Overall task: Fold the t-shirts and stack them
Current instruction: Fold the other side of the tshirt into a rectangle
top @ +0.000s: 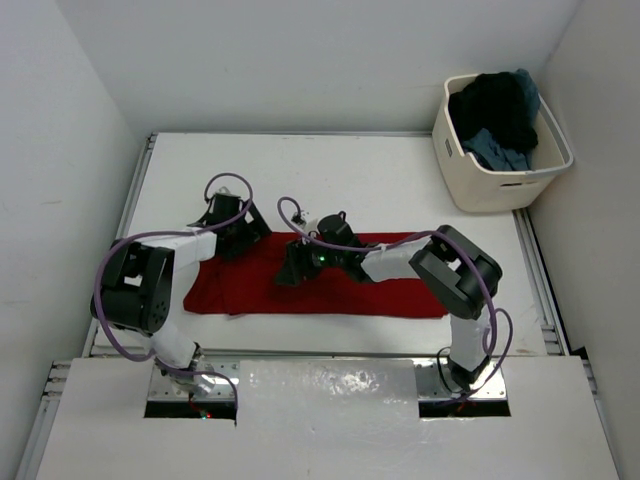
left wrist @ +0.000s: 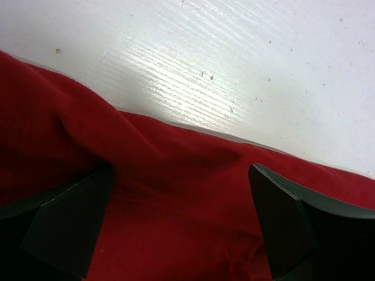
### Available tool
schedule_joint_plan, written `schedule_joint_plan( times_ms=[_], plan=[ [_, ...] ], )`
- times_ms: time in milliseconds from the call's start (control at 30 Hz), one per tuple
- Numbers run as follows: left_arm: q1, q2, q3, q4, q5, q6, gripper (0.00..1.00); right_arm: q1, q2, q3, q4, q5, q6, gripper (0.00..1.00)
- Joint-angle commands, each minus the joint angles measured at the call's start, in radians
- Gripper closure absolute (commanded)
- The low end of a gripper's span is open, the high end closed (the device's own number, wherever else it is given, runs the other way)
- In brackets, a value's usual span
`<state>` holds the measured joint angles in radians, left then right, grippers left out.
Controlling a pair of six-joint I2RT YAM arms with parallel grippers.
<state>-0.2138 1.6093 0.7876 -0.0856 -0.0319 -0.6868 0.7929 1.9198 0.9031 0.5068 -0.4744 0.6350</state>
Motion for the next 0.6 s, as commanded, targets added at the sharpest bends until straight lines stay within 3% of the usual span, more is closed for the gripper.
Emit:
schedule_joint_plan(
  times_ms=[0,200,267,333,367,500,533,567],
  plan=[
    [0.011,0.004,-0.037,0.043,-0.005,-0.007,0.00,0.015,0.008,0.052,0.063,0.003,0.038,0.34],
    [0.014,0.001,-0.050,0.058,-0.003,-0.005,0.00,0.026,0.051,0.052,0.041,0.010,0.058,0.41],
    [0.016,0.003,-0.048,0.057,-0.008,-0.005,0.00,0.029,0.057,0.056,0.035,0.013,0.061,0.49],
    [0.019,-0.002,-0.050,0.058,-0.013,-0.005,0.00,0.029,0.061,0.053,0.024,0.025,0.063,0.57],
    [0.019,-0.003,-0.051,0.060,-0.013,-0.005,0.00,0.031,0.061,0.053,0.021,0.031,0.060,0.68],
    [0.021,-0.009,-0.054,0.063,-0.013,0.000,0.00,0.031,0.050,0.036,0.022,0.098,0.066,0.82],
    [0.021,-0.011,-0.056,0.063,-0.011,0.001,0.00,0.031,0.047,0.033,0.025,0.106,0.066,0.94],
    [0.021,-0.009,-0.057,0.063,-0.011,0.003,0.00,0.031,0.044,0.031,0.024,0.111,0.065,1.00]
  ],
)
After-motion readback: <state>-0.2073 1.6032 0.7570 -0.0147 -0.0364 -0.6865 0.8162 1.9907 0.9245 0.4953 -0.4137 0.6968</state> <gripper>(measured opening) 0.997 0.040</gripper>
